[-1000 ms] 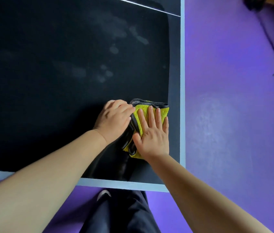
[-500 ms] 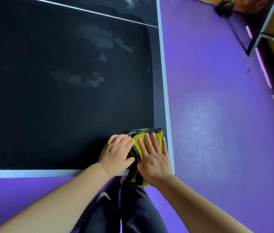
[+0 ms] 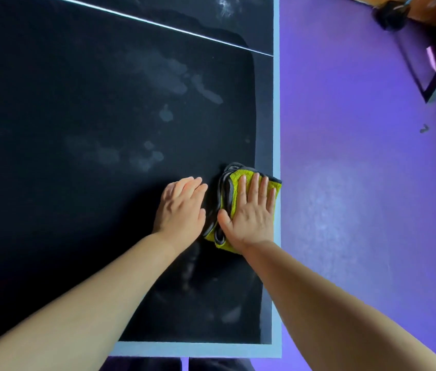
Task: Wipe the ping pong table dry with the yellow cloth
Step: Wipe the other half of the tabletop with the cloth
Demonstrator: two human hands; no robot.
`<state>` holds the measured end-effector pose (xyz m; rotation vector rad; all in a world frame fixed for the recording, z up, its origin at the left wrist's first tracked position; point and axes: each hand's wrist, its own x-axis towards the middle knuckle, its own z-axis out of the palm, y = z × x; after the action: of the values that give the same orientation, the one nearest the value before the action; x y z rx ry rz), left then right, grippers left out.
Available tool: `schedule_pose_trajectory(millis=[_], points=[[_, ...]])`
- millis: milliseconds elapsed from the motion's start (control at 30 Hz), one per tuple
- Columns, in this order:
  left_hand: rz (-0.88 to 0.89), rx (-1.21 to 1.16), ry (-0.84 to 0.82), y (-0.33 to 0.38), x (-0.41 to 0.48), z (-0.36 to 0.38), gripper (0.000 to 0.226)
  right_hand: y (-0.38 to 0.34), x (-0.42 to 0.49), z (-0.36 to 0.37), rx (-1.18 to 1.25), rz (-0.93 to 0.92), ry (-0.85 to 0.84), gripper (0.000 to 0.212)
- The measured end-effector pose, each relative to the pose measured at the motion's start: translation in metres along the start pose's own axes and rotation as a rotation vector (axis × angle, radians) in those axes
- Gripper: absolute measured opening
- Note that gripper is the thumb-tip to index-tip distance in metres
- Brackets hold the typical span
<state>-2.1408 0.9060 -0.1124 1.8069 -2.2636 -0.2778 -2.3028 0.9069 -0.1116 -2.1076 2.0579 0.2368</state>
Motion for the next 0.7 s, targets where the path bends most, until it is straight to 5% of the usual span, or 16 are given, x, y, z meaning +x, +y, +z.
schedule_pose_trajectory(millis=[267, 700], points=[[-0.109, -0.023, 0.080, 0.005, 0.123, 0.023, 0.038, 0.027, 0.149, -0.024, -0.004, -0.060, 0.060, 0.088], [-0.244, 0.121, 0.032, 0.002, 0.225, 0.039, 0.053, 0.054, 0.360, -0.069, 0.005, -0.103, 0.102, 0.084]])
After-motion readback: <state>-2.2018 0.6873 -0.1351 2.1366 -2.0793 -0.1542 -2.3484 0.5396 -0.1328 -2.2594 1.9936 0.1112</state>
